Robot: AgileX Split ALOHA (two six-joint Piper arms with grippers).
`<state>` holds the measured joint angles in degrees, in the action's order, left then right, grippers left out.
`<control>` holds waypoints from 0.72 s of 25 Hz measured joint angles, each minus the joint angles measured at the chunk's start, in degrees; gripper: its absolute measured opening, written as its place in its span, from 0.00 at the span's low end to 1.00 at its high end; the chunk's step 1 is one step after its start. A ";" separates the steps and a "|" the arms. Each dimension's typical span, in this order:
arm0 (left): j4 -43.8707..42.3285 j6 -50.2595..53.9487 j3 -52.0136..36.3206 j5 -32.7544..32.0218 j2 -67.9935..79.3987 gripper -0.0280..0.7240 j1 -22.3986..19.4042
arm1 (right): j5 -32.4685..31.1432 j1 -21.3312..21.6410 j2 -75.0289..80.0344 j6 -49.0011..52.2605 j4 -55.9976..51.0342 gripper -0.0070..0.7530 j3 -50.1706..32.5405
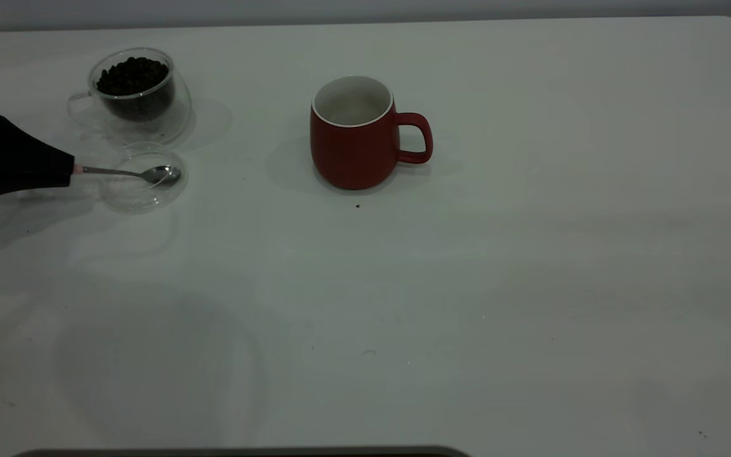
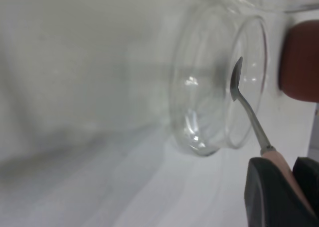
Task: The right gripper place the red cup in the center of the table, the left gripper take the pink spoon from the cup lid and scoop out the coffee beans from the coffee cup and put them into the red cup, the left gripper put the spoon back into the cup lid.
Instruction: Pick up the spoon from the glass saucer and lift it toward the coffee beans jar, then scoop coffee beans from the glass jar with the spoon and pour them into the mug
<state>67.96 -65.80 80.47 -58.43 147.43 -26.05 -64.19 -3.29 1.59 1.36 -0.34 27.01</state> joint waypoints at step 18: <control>-0.97 0.07 4.56 -7.15 -8.71 0.19 0.00 | 0.00 0.00 -0.01 0.00 0.00 0.33 0.00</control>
<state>66.99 -65.72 85.03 -65.57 138.72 -26.05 -64.19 -3.29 1.58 1.36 -0.34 27.01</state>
